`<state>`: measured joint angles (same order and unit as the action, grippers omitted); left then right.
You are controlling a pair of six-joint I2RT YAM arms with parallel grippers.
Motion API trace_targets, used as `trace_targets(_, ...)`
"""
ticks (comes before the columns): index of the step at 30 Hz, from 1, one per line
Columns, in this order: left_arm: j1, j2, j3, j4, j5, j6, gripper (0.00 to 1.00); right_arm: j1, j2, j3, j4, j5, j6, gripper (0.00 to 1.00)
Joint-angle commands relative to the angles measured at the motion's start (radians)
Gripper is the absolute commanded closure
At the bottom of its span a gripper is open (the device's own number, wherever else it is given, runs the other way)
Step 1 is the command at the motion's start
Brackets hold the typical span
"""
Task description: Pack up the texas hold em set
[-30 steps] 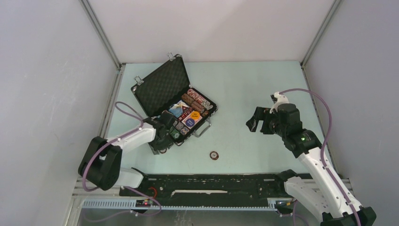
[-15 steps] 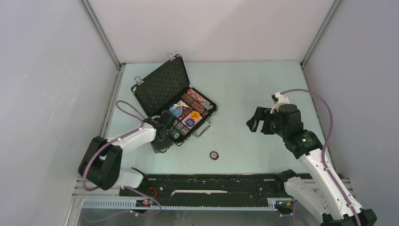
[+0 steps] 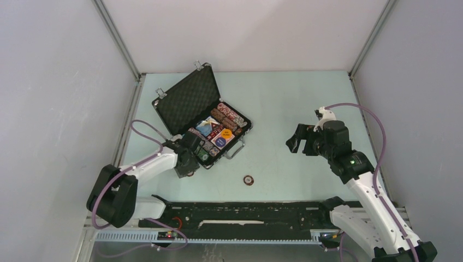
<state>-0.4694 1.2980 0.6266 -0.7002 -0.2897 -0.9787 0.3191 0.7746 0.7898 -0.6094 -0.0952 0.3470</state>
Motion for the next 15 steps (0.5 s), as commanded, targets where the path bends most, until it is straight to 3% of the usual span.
trace_targets(1, 0.015, 0.060, -0.014, 0.021, -0.020, 0.019, 0.50, -0.009, 0.000, -0.002, 0.017, 0.006, -0.002, 0.05)
trace_targets(10, 0.011, 0.059, -0.001, -0.001, -0.007, 0.031, 0.60, -0.009, -0.001, -0.002, 0.017, 0.006, -0.002, 0.05)
trace_targets(15, -0.068, -0.012, 0.018, -0.047, -0.027, 0.039, 0.58, -0.009, 0.001, -0.002, 0.018, 0.006, -0.002, 0.05)
